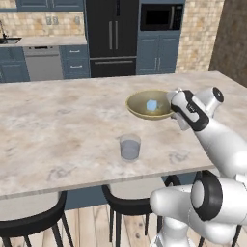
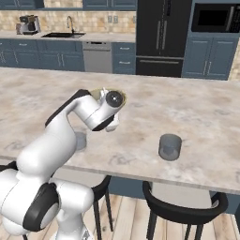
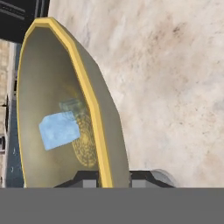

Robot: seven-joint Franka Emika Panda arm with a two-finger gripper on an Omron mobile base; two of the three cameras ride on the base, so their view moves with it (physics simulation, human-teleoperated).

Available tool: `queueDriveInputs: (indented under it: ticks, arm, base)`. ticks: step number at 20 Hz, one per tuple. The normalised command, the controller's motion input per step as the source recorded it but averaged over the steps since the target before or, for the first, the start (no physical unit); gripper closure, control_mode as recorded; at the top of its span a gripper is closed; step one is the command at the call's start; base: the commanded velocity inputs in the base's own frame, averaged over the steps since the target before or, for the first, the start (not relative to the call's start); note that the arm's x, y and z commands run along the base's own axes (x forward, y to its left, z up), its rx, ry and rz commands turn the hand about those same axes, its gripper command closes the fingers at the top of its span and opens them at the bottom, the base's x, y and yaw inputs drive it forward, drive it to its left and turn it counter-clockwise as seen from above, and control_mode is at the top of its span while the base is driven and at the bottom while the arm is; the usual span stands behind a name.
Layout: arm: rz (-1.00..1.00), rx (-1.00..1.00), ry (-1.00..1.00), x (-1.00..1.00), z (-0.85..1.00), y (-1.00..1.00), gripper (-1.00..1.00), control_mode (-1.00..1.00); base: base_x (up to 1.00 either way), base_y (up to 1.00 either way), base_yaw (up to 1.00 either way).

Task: There are four ice cubes in the ice bowl. Place two ice cubes in each glass of water.

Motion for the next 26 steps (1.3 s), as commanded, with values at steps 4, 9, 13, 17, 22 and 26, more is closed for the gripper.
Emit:
queueDriveInputs:
  ticks: [4,9,13,17,22,26]
  arm:
    - [0.04,-0.09,0.0,0.0,-0.03,0.03,1.0,-1.0]
    - [0.04,-0.07,-0.01,0.0,0.0,0.01,1.0,-1.0]
    - [0.08,-0.01,-0.06,0.0,0.0,-0.01,1.0,-1.0]
    - [0.07,0.0,-0.07,0.0,0.0,-0.01,1.0,-1.0]
    - [0.06,-0.03,-0.07,0.0,0.0,0.0,1.0,-1.0]
    - [0.0,-0.07,-0.06,0.0,0.0,0.0,1.0,-1.0]
  base:
    - [0.0,0.0,0.0]
    - [0.0,0.0,0.0]
    - [0.0,0.0,0.0]
    - [0.0,0.0,0.0]
    - [0.0,0.0,0.0]
    - [0.0,0.0,0.0]
